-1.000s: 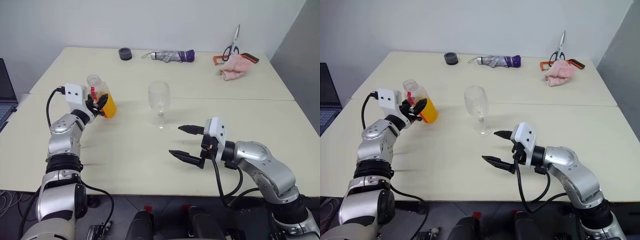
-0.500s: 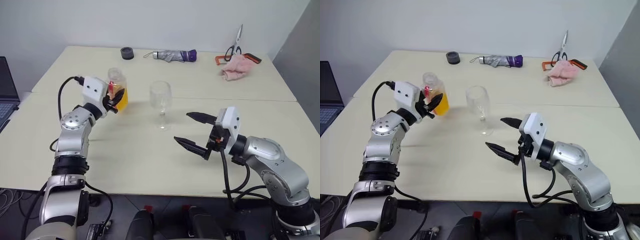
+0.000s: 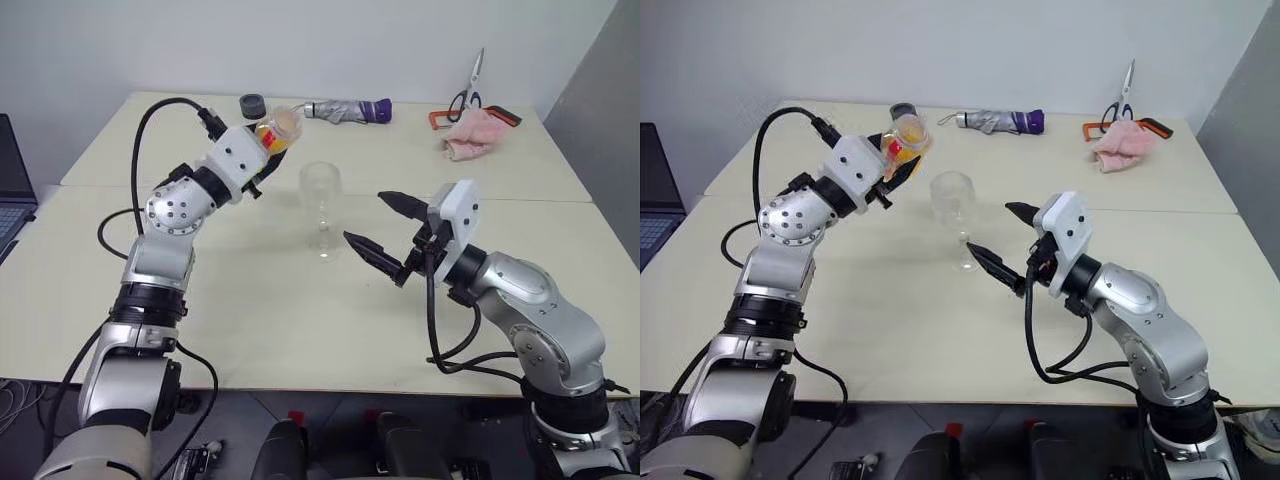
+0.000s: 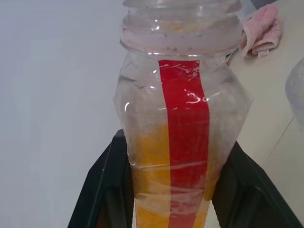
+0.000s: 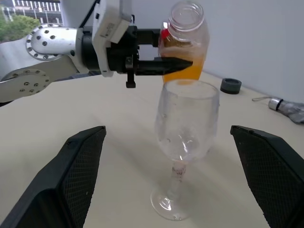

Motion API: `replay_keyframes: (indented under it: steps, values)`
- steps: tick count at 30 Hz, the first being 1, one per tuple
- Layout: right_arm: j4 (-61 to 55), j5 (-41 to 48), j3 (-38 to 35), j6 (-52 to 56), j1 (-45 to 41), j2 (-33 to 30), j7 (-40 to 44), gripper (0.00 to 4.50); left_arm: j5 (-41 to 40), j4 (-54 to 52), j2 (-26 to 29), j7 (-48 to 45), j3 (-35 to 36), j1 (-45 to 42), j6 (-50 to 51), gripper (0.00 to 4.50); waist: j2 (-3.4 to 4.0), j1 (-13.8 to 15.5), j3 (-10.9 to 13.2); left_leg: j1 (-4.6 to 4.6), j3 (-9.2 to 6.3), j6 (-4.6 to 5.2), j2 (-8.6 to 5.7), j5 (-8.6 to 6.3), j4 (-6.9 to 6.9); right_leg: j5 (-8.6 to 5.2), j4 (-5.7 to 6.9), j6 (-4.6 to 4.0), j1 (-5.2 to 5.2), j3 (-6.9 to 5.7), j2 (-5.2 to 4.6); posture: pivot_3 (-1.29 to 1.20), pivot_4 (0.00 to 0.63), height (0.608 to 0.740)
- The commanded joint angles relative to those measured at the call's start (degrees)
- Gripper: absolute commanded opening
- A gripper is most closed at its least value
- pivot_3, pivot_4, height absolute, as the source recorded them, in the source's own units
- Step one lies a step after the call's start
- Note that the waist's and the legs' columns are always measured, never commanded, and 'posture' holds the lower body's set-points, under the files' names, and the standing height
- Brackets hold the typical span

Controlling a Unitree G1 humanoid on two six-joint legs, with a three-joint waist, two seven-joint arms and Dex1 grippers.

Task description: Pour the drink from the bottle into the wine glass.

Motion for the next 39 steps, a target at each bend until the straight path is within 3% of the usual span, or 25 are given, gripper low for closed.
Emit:
replay_keyframes:
  steps: [1, 19, 39]
  values:
    - [-1.0, -0.7, 0.0, -0.1, -0.8, 0.6, -1.5, 4.5, 2.6, 2.0, 1.2, 1.7, -0.7, -2.8, -5.7, 1.69, 0.0, 0.0, 0.0, 0.0, 0.0, 0.0, 0.0, 0.0, 0.0, 0.0, 0.0, 0.0, 0.0, 0.0, 0.0, 0.0, 0.15, 0.74]
    - [1.9, -4.3, 1.5, -8.3, 0.5, 0.5, 2.5, 4.5, 15.2, 16.7, 5.2, 11.0, -5.7, -10.3, -24.1, 1.69, 0.0, 0.0, 0.0, -0.03, -0.01, 0.01, -0.01, 0.0, -0.01, 0.0, -0.04, 0.0, -0.01, -0.05, 0.0, 0.0, 0.15, 0.74]
    - [2.5, -3.7, 0.4, -10.6, 1.8, -0.1, 4.9, 4.5, 23.4, 22.3, 7.9, 16.5, -9.3, -14.6, -32.3, 1.69, 0.0, 0.0, 0.0, -0.03, -0.01, 0.01, -0.02, 0.0, 0.0, 0.0, -0.03, 0.0, -0.01, -0.08, -0.02, 0.0, 0.15, 0.74]
